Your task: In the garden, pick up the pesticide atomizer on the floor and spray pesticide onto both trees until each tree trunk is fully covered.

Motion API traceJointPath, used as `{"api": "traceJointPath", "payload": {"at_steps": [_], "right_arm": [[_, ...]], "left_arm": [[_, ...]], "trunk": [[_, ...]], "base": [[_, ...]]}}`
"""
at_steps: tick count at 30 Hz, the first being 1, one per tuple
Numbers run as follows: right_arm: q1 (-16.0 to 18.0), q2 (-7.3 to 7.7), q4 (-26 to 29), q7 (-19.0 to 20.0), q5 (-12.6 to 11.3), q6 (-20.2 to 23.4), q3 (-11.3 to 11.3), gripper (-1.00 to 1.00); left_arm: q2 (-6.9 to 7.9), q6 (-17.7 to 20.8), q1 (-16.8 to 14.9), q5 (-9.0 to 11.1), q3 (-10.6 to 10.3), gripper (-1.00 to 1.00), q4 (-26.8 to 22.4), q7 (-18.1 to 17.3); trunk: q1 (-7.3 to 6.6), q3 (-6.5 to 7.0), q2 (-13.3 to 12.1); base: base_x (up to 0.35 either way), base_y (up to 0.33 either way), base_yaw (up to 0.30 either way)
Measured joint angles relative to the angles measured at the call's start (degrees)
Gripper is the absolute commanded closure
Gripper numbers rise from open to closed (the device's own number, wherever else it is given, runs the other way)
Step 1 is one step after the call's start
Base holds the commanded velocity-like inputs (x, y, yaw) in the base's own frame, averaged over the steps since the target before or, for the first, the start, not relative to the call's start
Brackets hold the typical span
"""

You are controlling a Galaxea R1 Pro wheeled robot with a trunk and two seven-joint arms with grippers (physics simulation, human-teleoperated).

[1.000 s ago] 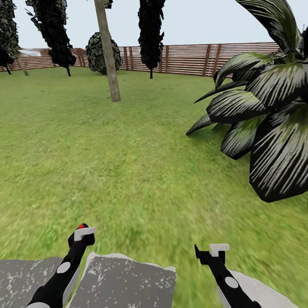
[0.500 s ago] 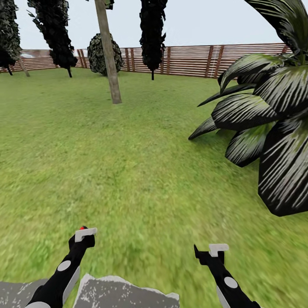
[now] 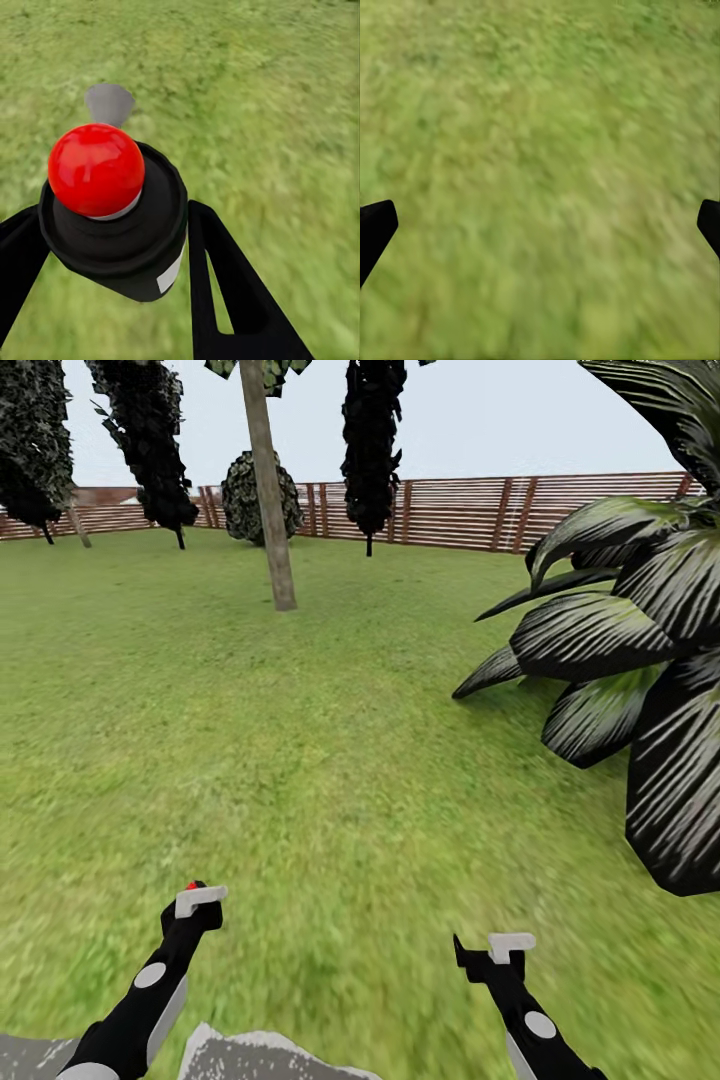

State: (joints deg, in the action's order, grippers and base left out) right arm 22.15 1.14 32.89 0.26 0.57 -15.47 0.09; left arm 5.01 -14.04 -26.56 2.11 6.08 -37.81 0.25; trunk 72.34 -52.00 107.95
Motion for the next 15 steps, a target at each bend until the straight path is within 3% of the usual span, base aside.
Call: {"api": "traceJointPath", "payload": {"at_steps": [15], "right_arm": [[0.00, 0.00, -0.01, 0.00, 0.03, 0.00, 0.00, -1.00]], "left_arm": [[0.00, 0.07, 0.02, 0.09, 0.07, 1.00, 0.00, 0.00]], "trunk": [[0.00, 1.29, 0.00]], "base": [[0.000, 0.000, 0.068]]}}
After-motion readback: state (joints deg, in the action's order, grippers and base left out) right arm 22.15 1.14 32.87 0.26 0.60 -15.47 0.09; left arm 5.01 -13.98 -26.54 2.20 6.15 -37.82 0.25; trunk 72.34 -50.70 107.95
